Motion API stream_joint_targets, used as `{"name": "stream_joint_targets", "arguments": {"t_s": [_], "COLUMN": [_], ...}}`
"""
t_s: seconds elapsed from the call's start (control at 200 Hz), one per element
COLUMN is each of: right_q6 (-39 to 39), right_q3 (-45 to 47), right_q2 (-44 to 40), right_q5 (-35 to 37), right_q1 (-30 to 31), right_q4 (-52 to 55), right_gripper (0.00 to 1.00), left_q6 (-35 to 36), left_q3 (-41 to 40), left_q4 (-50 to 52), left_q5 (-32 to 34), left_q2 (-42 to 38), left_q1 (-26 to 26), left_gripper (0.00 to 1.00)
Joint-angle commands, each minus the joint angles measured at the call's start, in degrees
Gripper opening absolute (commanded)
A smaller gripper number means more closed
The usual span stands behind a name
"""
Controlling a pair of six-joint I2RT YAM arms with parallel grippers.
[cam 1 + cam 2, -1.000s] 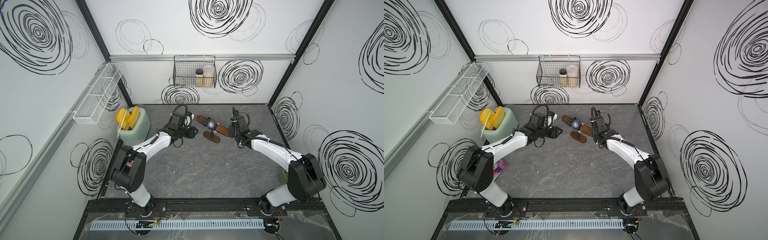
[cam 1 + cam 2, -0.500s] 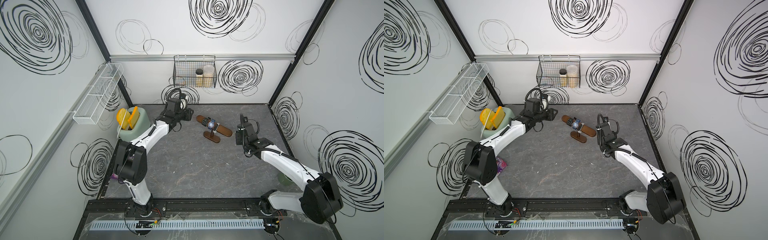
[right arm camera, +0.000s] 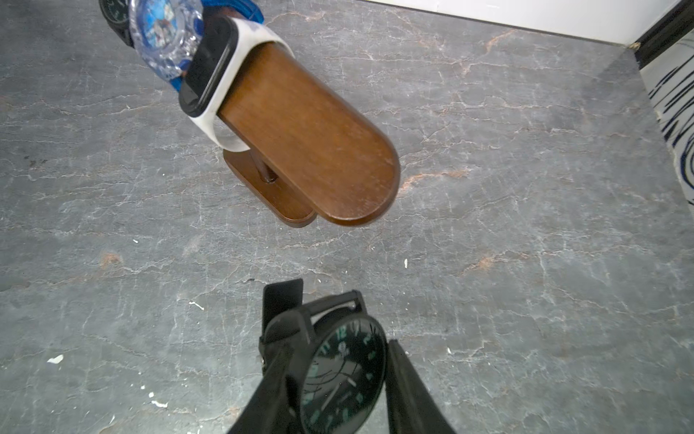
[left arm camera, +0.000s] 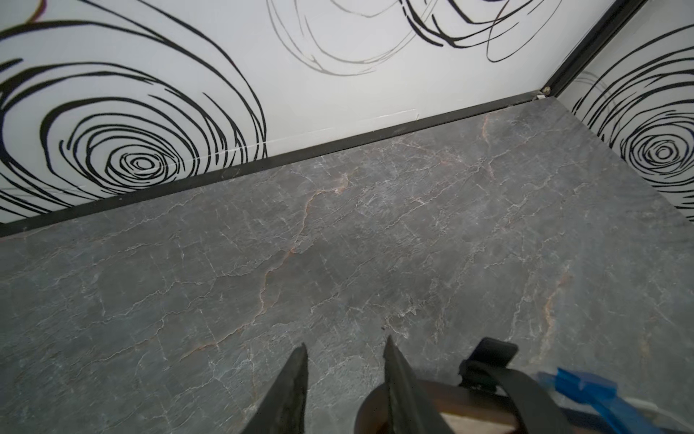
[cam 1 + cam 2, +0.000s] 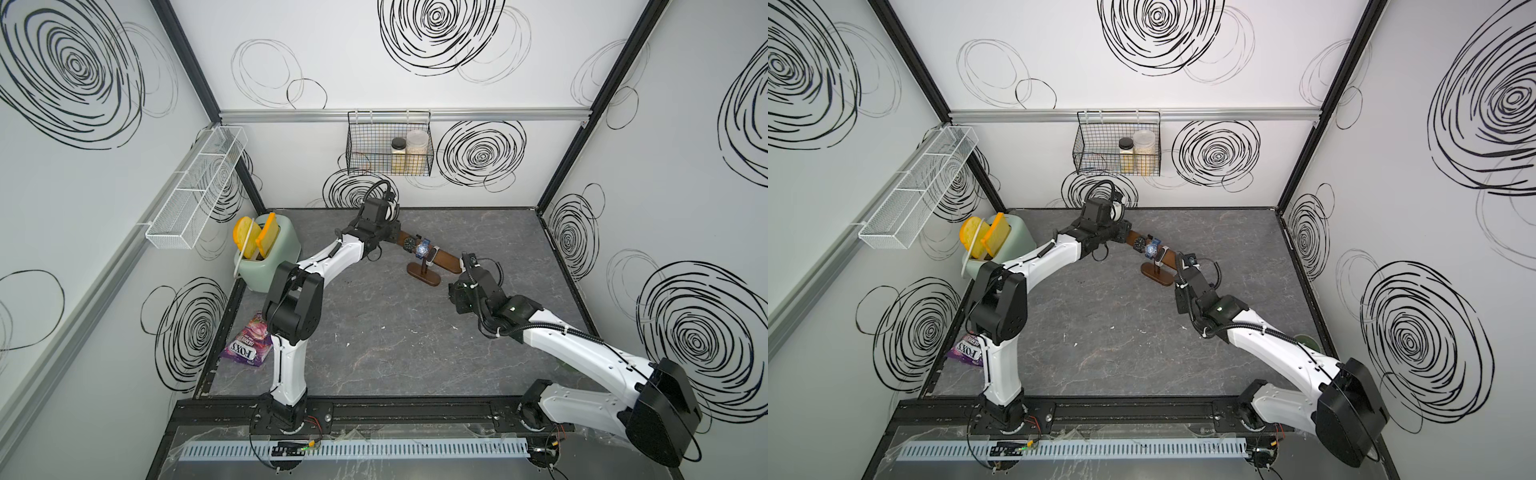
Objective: Place watch on stand
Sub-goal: Adjust the stand at the center of the board.
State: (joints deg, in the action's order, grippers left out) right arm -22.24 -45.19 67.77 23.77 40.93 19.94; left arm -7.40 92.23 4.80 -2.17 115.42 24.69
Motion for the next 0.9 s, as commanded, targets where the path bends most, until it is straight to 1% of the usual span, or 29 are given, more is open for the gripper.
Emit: {"name": "stream_joint_targets", "arguments": {"t_s": [0.0, 0.225, 0.62, 0.896], "right_q6": [-1.8, -1.5, 1.9, 3.6], "right_q3": [-1.1, -3.8, -5.7, -6.2], "right_q2": [2.7, 7.2, 7.7, 8.9], "right_q5": [0.6, 3.3, 1.7, 1.0], "right_q1": [0.3, -0.1, -5.6, -8.0], "right_q4": [-1.8, -1.9, -4.1, -5.3], "right_gripper": [0.37, 0.38, 0.38, 0.38], "left_q6": [1.9, 2.1, 2.9, 2.7], "left_q3": [2.8, 5.0, 4.8, 2.9], "left_q4": [-1.1, 1.2, 2.4, 2.4], "left_q5": [3.0, 2.1, 1.4, 1.7], "left_q2": [0.5, 2.3, 3.1, 1.3], "left_q1": [0.1, 0.3, 0.9, 1.0], "left_gripper": [0.38, 0.39, 0.39, 0.38]}}
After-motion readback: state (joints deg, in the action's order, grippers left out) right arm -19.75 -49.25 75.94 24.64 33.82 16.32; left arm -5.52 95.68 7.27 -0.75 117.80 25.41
